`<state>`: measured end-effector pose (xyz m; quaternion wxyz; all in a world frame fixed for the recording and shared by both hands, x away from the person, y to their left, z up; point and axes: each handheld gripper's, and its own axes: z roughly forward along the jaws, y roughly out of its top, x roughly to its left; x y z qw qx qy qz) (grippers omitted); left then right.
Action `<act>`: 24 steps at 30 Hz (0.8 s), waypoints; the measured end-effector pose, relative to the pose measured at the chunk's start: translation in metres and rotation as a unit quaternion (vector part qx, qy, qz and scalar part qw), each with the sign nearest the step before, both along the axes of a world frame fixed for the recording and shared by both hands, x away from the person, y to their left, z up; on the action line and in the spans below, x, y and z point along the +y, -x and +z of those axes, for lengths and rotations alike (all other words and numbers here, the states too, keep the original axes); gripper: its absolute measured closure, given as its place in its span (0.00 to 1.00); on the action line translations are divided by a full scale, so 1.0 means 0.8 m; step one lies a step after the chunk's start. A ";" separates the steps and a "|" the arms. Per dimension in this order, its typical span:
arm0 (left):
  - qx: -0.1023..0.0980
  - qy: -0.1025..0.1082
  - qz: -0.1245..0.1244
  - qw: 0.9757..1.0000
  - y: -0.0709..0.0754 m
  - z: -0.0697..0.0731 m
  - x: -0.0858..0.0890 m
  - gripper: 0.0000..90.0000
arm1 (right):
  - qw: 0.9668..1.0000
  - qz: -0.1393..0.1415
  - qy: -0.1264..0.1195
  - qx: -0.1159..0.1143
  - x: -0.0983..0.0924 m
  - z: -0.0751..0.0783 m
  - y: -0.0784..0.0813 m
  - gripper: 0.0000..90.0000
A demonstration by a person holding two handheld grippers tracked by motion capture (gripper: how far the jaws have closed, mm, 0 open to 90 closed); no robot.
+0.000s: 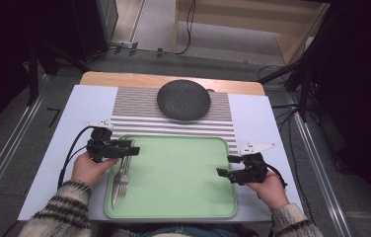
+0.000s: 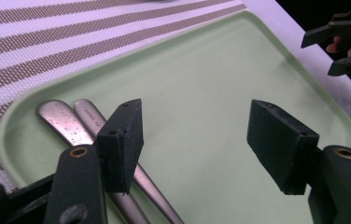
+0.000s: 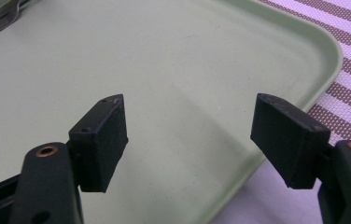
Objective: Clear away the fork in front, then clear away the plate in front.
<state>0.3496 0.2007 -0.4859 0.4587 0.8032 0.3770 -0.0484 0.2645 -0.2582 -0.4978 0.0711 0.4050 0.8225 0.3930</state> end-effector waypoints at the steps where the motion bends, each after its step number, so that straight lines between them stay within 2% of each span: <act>1: -0.004 -0.001 0.000 1.000 0.001 0.001 0.000 0.40 | 1.000 0.000 0.000 0.000 0.000 0.000 0.000 0.28; 5: 0.004 0.018 -0.002 1.000 0.002 0.005 0.003 0.37 | 1.000 -0.001 -0.001 0.001 -0.001 0.000 0.000 0.28; 9: 0.015 0.018 -0.008 1.000 0.005 0.005 0.006 0.37 | 1.000 -0.001 -0.001 0.000 0.000 0.000 0.000 0.28; 14: -0.013 -0.011 0.007 1.000 0.017 0.007 0.009 0.38 | 1.000 -0.001 -0.001 -0.001 -0.001 0.000 0.000 0.28; 18: -0.001 0.007 -0.003 1.000 0.017 0.006 0.013 0.37 | 1.000 0.000 -0.004 0.001 -0.001 0.000 0.001 0.28; 20: -0.002 0.005 -0.004 1.000 0.017 0.006 0.013 0.36 | 1.000 -0.001 -0.004 0.001 -0.001 0.000 0.001 0.28; 24: -0.006 0.014 -0.010 1.000 0.017 0.007 0.014 0.32 | 1.000 -0.001 -0.003 0.002 -0.001 0.000 0.001 0.28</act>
